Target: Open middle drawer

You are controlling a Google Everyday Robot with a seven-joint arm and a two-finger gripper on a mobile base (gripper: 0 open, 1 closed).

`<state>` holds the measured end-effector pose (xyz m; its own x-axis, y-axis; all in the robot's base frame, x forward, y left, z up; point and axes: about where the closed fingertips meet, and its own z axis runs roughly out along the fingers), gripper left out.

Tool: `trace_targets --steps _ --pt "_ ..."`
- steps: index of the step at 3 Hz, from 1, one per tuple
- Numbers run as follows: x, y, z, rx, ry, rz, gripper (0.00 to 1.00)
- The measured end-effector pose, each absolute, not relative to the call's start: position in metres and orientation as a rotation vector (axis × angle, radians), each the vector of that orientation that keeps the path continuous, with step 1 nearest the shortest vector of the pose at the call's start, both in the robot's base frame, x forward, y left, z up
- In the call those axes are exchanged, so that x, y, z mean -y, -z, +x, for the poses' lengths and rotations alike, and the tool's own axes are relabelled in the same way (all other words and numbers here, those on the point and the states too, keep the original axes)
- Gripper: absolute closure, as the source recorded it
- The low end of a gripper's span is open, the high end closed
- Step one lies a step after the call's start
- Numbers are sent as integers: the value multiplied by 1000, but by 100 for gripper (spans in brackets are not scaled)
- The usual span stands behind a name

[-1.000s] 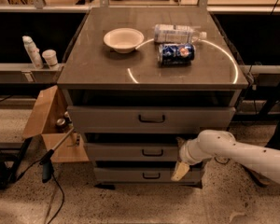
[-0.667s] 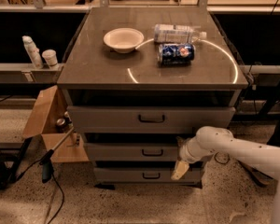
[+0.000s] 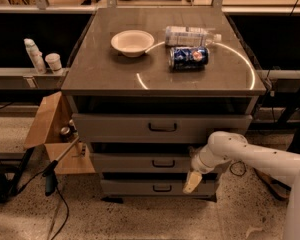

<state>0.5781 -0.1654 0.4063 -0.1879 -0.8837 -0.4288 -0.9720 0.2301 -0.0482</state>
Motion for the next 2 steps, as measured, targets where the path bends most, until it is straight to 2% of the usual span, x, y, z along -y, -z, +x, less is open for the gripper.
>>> trace_targets --steps 2 --pt "168 -404 564 -2177 -373 -1699 0"
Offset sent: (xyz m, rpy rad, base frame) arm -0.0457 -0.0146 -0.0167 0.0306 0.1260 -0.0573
